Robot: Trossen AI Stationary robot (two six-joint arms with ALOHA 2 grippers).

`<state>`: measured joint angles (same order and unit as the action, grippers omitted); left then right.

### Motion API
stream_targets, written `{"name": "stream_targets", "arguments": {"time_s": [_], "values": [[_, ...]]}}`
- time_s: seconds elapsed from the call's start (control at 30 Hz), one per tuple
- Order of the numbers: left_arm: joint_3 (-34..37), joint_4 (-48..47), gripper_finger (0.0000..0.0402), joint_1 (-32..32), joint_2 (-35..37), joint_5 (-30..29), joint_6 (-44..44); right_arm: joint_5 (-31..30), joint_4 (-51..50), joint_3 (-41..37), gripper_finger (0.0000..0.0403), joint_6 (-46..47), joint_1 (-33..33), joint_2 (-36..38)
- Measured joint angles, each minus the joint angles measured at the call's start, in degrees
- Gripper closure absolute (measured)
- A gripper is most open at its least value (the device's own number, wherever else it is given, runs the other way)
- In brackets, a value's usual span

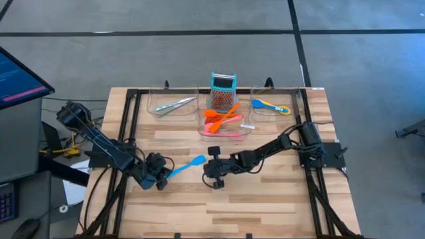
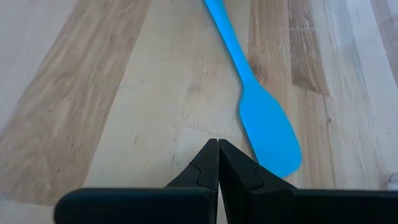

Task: Pick & Place Kitchen Items
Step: Put the blue spatula into the middle transparent bin

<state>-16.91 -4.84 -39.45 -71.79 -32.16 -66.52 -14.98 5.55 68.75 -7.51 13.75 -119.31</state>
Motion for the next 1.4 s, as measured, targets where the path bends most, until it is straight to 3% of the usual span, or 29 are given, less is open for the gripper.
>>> {"name": "stream_targets", "arguments": {"time_s": [0.53,1.2,1.4], "values": [[-0.11,0.41,0.0400,0.01,-2.19,1.55,-1.71,-0.02,0.71,-0.02,0.0403,-0.02,-0.01,0.00],[-0.13,1.33,0.0400,0.01,-2.08,-0.98,0.60,0.03,0.93,-0.02,0.0403,-0.02,-0.01,0.00],[-0.13,1.56,0.0400,0.01,1.09,-1.03,3.45,0.11,0.91,-0.02,0.0403,-0.02,-0.01,0.00]]}}
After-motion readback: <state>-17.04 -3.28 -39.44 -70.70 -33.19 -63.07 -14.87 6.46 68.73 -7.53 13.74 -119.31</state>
